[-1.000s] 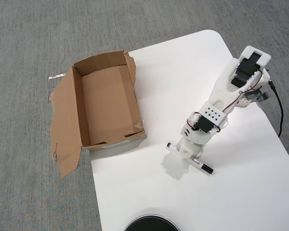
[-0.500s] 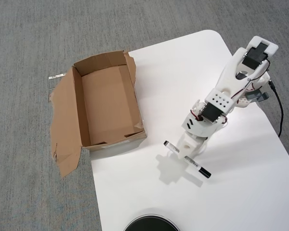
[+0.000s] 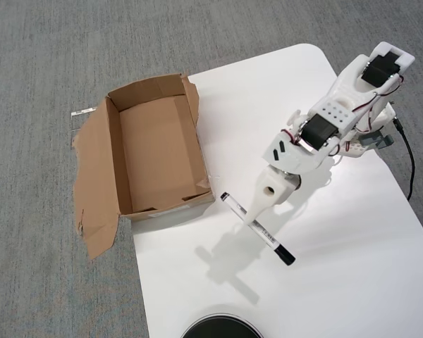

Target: Grasp a pen and put it in the box.

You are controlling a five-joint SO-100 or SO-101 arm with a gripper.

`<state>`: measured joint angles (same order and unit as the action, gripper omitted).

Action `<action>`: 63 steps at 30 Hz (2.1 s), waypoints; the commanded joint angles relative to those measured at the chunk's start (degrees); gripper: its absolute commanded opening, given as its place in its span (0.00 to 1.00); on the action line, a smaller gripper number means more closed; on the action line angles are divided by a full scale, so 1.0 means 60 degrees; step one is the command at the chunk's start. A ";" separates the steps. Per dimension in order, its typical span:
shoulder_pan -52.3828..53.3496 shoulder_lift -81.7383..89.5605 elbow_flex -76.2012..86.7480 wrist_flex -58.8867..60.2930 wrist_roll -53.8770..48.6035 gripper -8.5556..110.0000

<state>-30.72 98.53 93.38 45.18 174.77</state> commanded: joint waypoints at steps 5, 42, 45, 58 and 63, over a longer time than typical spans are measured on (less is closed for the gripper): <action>0.1516 0.0366 -0.2102 -0.0073 -0.0066 0.07; 0.6248 -0.2534 -0.4094 -0.1743 -0.0081 0.07; 0.6248 -0.2651 -0.4006 -0.1743 -0.0081 0.07; 0.6130 -0.3384 -0.3918 -0.1743 -0.0081 0.13; 0.6130 -0.3882 -0.3904 -0.1743 -0.0081 0.13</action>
<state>6.46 76.11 71.15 35.60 174.59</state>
